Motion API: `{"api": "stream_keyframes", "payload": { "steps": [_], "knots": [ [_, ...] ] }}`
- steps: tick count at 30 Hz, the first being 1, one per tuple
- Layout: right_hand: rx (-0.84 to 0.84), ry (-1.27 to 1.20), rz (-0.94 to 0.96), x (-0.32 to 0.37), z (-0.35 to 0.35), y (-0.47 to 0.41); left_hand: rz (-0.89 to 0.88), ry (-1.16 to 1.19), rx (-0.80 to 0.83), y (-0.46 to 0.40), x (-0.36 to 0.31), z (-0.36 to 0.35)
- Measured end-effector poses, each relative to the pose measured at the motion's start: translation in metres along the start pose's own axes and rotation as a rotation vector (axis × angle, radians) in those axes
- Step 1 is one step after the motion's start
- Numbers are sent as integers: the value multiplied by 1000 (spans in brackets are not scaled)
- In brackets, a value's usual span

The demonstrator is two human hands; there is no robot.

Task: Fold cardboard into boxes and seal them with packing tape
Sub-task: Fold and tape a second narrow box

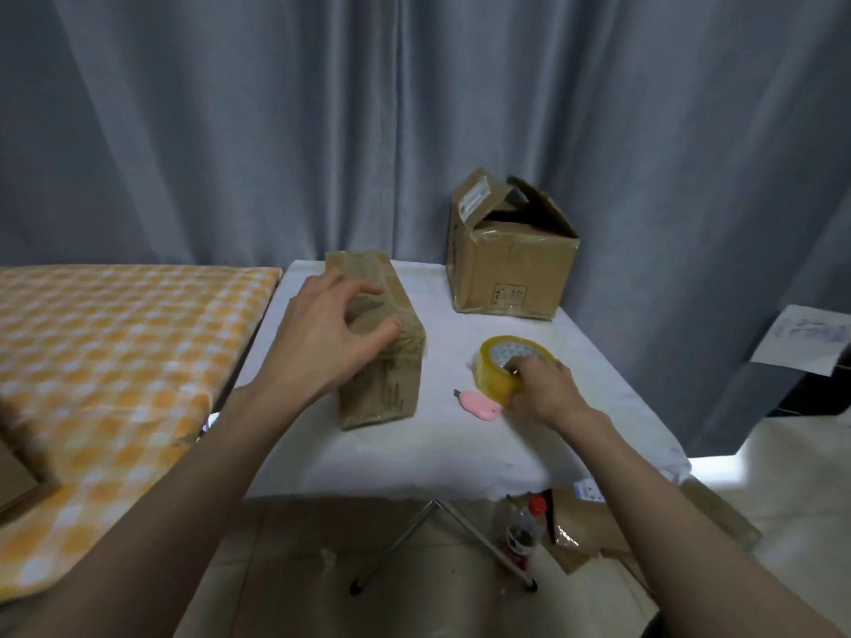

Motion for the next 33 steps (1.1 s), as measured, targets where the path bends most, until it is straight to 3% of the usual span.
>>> {"api": "stream_keyframes", "payload": {
  "steps": [6,12,23,28,33],
  "knots": [
    [-259,-171,103,6,41,14,-197,36,86,1,-48,-30],
    [-141,-552,258,15,78,45,-227,139,155,-3,-67,-49],
    [34,-756,313,16,86,53,50,543,-9,-1,-75,-40],
    [15,-915,88,8,85,48,280,633,-44,-4,-65,-34],
    [75,-1154,-11,12,82,39,474,755,65,-6,-54,-18]
  ]
}}
Point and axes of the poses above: each hand's wrist, its own y-axis away from the middle knuckle, its own z-axis out of the back of the hand, x = y × z, the point moved 4 cm from there along -y, towards the middle knuckle, and after that the axes turned 13 degrees about -x, right-handed, at the moved point
